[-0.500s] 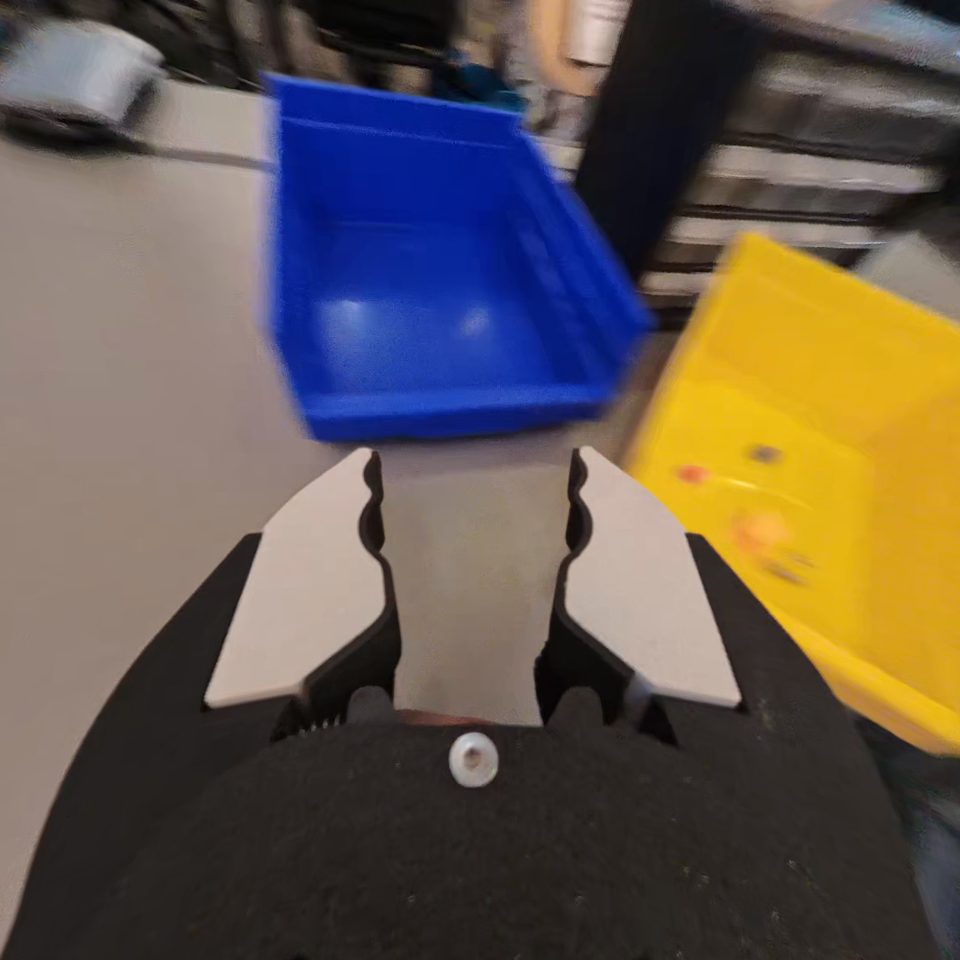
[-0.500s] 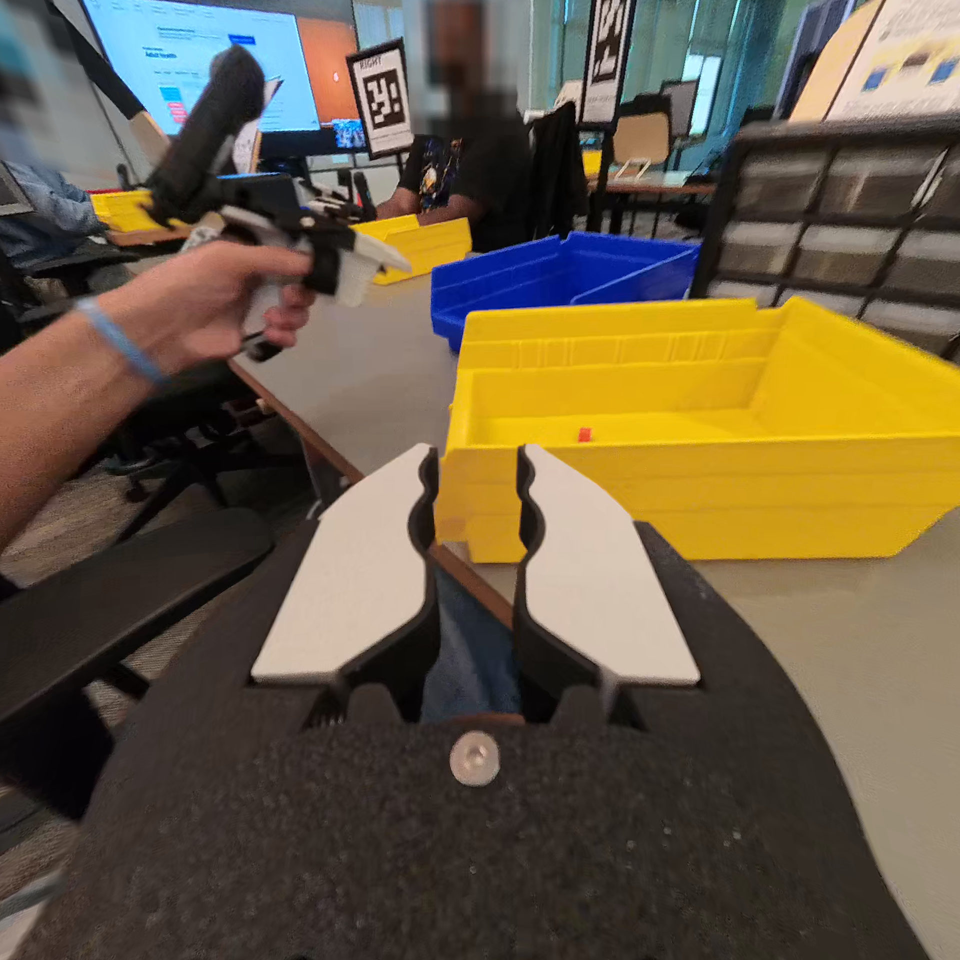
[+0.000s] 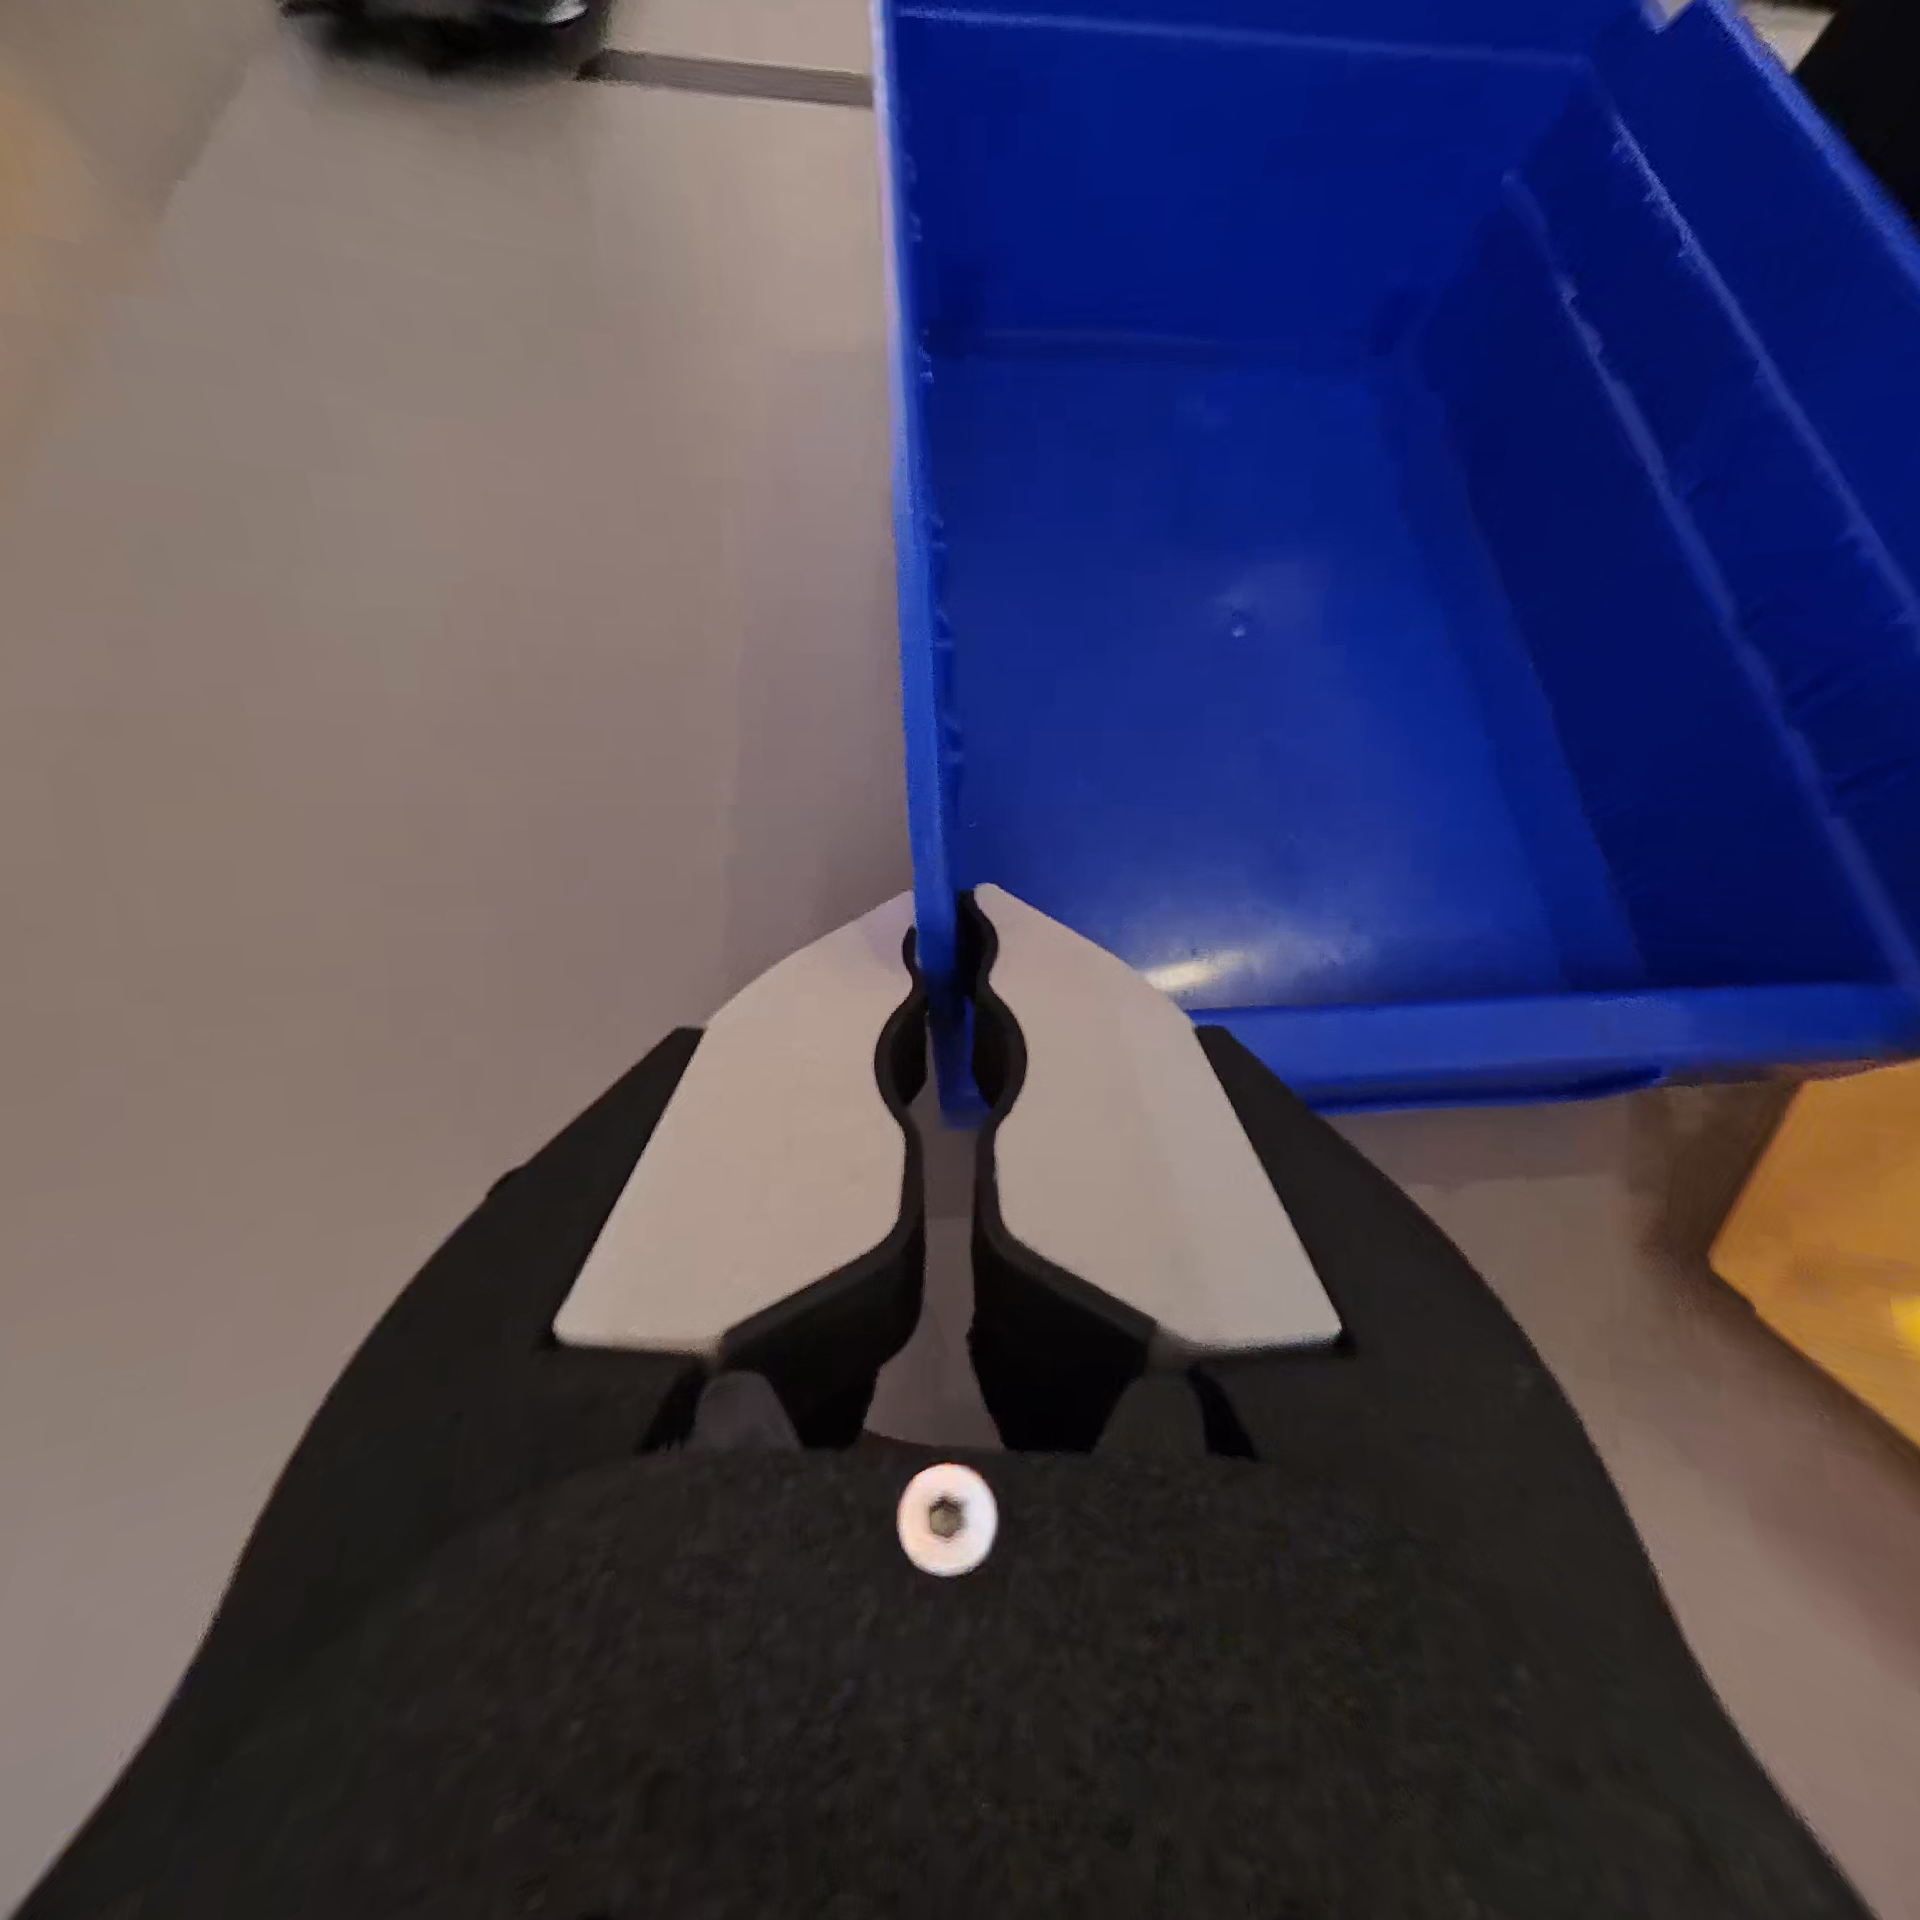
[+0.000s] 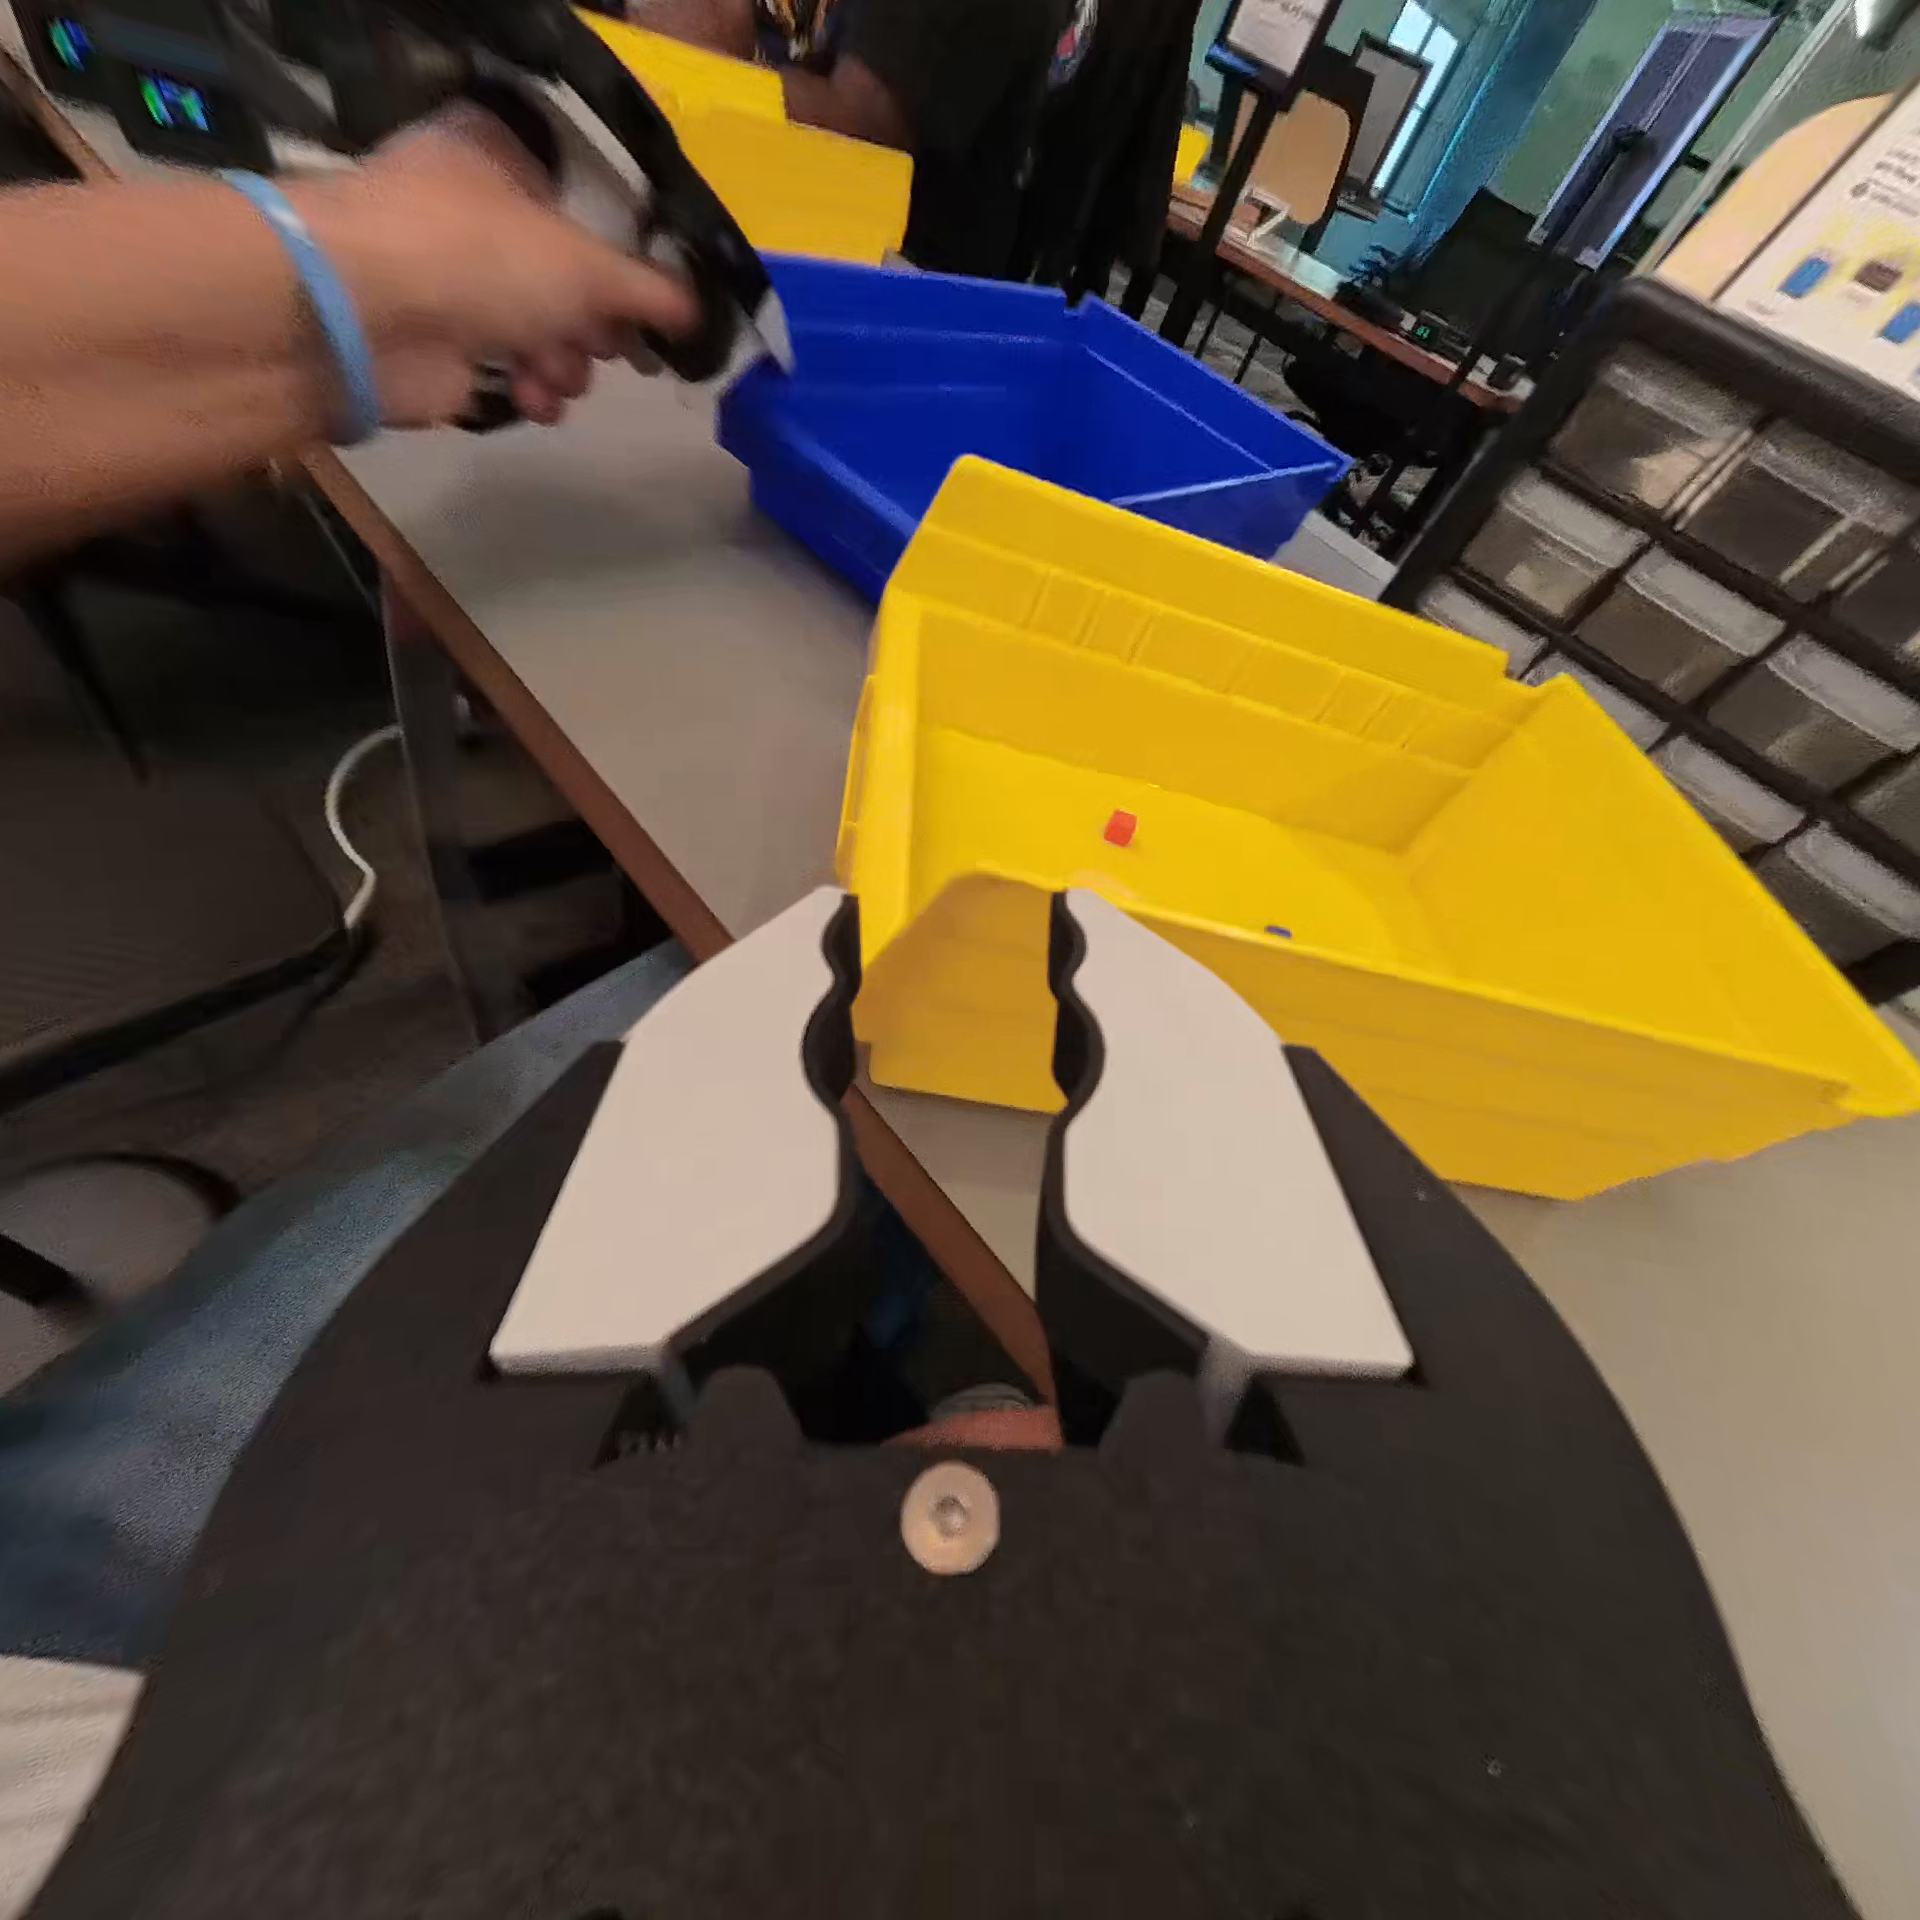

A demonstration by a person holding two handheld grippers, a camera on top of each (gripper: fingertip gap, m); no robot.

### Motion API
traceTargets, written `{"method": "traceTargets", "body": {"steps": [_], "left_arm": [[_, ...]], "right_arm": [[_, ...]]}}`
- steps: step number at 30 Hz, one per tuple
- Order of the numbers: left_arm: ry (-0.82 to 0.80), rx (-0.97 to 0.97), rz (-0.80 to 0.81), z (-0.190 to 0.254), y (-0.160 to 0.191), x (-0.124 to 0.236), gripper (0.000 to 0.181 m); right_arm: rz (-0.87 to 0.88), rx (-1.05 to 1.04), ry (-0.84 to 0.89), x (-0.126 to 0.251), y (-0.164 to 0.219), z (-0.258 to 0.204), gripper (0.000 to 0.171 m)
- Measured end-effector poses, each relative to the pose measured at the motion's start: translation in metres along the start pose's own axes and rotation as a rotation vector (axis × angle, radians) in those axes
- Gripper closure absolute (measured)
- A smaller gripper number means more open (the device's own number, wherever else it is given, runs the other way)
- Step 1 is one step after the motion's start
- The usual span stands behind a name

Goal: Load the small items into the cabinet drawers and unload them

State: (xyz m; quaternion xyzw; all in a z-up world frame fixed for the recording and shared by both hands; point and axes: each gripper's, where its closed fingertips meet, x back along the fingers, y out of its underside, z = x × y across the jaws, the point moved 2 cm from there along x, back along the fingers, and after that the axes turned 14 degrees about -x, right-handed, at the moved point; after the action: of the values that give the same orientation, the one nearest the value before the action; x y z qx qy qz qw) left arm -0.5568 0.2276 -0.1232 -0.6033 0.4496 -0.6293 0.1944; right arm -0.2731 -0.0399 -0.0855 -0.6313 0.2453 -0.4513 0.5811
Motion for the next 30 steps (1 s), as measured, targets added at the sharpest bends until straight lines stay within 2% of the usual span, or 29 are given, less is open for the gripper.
{"method": "traceTargets", "body": {"steps": [3,7,8,12,15,17,18,19,21,26,30], "left_arm": [[-0.091,0.078,0.015,0.001,0.038,0.053,0.178],[-0.204,0.137,0.003,0.008,0.089,0.125,0.178],[-0.23,0.151,0.005,0.009,0.099,0.14,0.178],[-0.263,0.167,0.011,0.017,0.123,0.177,0.178],[-0.251,0.17,0.025,0.024,0.134,0.19,0.178],[-0.247,0.194,0.052,0.027,0.14,0.197,0.176],[-0.255,0.196,0.061,0.028,0.142,0.2,0.176],[-0.27,0.193,0.074,0.029,0.142,0.204,0.178],[-0.322,0.175,0.109,0.026,0.139,0.215,0.178],[-0.434,0.11,0.223,0.026,0.1,0.253,0.178],[-0.453,0.055,0.353,0.041,0.045,0.288,0.178]], "right_arm": [[-0.023,-0.003,-0.082,-0.018,-0.006,-0.031,0.133],[-0.088,-0.119,-0.191,-0.048,-0.007,-0.085,0.108],[-0.104,-0.159,-0.202,-0.058,-0.006,-0.095,0.106],[-0.186,-0.378,-0.184,-0.102,-0.006,-0.117,0.11],[-0.222,-0.425,-0.067,-0.131,-0.004,-0.113,0.122],[-0.225,-0.407,-0.014,-0.143,-0.004,-0.111,0.122],[-0.232,-0.391,0.043,-0.147,-0.003,-0.106,0.136],[-0.239,-0.374,0.031,-0.149,-0.006,-0.106,0.137],[-0.213,-0.395,0.036,-0.147,-0.015,-0.099,0.163],[-0.087,-0.399,0.005,-0.126,-0.067,-0.093,0.167],[0.093,-0.354,0.044,-0.088,-0.123,-0.066,0.167]]}}
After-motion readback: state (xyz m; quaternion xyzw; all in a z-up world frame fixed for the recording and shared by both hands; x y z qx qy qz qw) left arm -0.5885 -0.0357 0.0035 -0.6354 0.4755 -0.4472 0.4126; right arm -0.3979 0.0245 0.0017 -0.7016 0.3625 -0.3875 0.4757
